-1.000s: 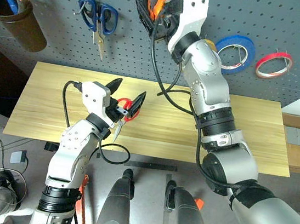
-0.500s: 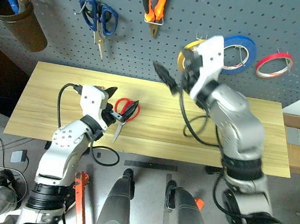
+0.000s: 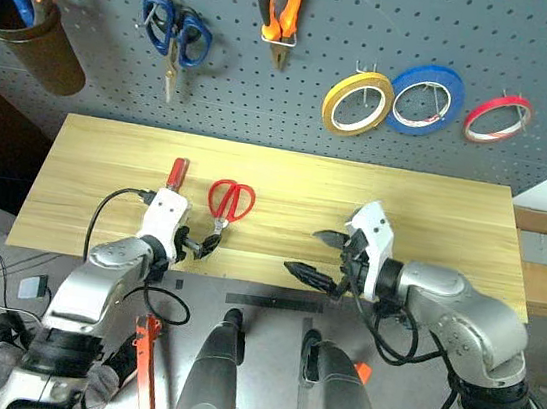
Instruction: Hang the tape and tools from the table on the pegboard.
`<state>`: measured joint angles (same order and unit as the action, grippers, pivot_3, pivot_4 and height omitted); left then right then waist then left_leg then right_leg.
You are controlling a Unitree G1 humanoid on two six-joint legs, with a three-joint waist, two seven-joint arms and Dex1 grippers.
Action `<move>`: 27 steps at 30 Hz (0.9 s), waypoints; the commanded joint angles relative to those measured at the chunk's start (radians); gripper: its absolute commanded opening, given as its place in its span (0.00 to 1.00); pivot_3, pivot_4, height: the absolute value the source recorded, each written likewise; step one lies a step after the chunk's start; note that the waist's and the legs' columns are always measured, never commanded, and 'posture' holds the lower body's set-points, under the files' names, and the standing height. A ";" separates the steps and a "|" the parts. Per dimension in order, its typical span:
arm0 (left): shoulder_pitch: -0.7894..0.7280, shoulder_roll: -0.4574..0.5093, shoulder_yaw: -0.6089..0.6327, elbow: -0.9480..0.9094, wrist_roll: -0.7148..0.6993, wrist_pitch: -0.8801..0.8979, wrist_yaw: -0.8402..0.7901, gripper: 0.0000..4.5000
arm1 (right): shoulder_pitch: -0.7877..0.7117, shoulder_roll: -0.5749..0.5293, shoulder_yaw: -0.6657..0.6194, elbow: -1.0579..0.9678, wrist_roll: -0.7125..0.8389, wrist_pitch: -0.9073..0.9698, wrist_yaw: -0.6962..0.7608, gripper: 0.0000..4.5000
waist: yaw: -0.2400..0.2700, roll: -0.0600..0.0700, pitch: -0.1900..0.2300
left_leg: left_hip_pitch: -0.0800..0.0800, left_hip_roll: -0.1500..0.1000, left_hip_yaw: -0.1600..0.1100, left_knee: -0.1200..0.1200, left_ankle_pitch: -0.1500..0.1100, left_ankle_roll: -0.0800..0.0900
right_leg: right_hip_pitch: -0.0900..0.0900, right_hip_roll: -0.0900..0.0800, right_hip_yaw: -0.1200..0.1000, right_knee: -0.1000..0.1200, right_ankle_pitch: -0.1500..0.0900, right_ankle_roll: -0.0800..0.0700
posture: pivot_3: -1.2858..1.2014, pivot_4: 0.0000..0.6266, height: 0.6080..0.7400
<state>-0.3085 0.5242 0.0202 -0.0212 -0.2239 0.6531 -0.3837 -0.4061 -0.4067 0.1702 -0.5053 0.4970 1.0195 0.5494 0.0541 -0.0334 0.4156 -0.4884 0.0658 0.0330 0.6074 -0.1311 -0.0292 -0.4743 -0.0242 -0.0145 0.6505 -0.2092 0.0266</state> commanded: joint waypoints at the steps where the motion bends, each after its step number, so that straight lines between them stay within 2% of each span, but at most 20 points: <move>1: -0.061 -0.032 -0.032 0.043 0.057 0.004 0.048 0.99 | 0.026 -0.011 0.008 -0.029 -0.016 -0.048 -0.008 0.99 | 0.002 -0.001 -0.001 | 0.000 0.000 0.000 0.000 0.000 0.000 | 0.001 0.000 0.000 -0.002 0.002 0.002 | 0.57 0.56 1.00; 6: -0.097 -0.095 -0.059 0.068 0.074 0.016 0.056 0.99 | 0.064 -0.014 0.000 -0.073 -0.005 -0.031 -0.036 0.99 | -0.001 -0.004 -0.005 | -0.003 -0.003 0.002 0.001 0.000 0.000 | 0.001 -0.003 0.002 -0.006 0.003 0.005 | 0.55 0.57 1.00; 12: -0.053 -0.096 -0.055 -0.003 0.074 0.072 0.036 0.99 | 0.077 -0.021 0.004 -0.083 -0.002 -0.029 -0.049 0.99 | -0.006 -0.004 -0.005 | -0.002 -0.001 0.001 0.001 0.001 -0.003 | 0.001 -0.001 0.001 -0.004 0.003 0.005 | 0.55 0.58 1.00; 16: -0.043 -0.080 -0.080 -0.045 0.121 0.172 0.077 0.99 | 0.074 -0.029 0.002 -0.078 -0.001 -0.033 -0.047 0.99 | -0.006 -0.004 -0.005 | 0.000 -0.001 0.000 0.001 0.002 -0.004 | 0.001 0.000 0.001 -0.001 0.004 0.004 | 0.55 0.58 1.00; 21: -0.069 -0.163 -0.098 -0.065 0.157 0.332 0.177 0.99 | 0.074 -0.031 -0.005 -0.083 0.005 -0.026 -0.051 0.99 | -0.002 -0.004 -0.012 | 0.000 -0.002 0.000 0.002 0.002 -0.004 | 0.002 0.000 0.002 -0.002 0.005 0.005 | 0.55 0.59 1.00; 24: -0.068 -0.185 -0.104 -0.074 0.160 0.344 0.180 0.86 | 0.073 -0.030 -0.007 -0.089 0.010 -0.020 -0.056 1.00 | -0.003 -0.004 -0.016 | 0.000 -0.002 0.000 0.003 0.002 -0.004 | 0.004 0.000 0.002 -0.003 0.005 0.005 | 0.55 0.60 1.00; 27: -0.074 -0.197 -0.110 -0.056 0.169 0.337 0.188 0.61 | 0.074 -0.029 -0.008 -0.094 0.014 -0.015 -0.062 1.00 | -0.006 -0.004 -0.016 | 0.002 -0.001 0.000 0.003 0.002 -0.004 | 0.004 0.000 0.002 -0.001 0.005 0.005 | 0.54 0.60 1.00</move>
<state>-0.3963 0.3287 -0.0778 -0.0839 -0.0710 0.9775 -0.2064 -0.3369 -0.4321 0.1774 -0.5484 0.4932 0.9994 0.4904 0.0486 -0.0372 0.3994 -0.4864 0.0644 0.0325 0.6103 -0.1290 -0.0329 -0.4700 -0.0241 -0.0131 0.6495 -0.2045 0.0312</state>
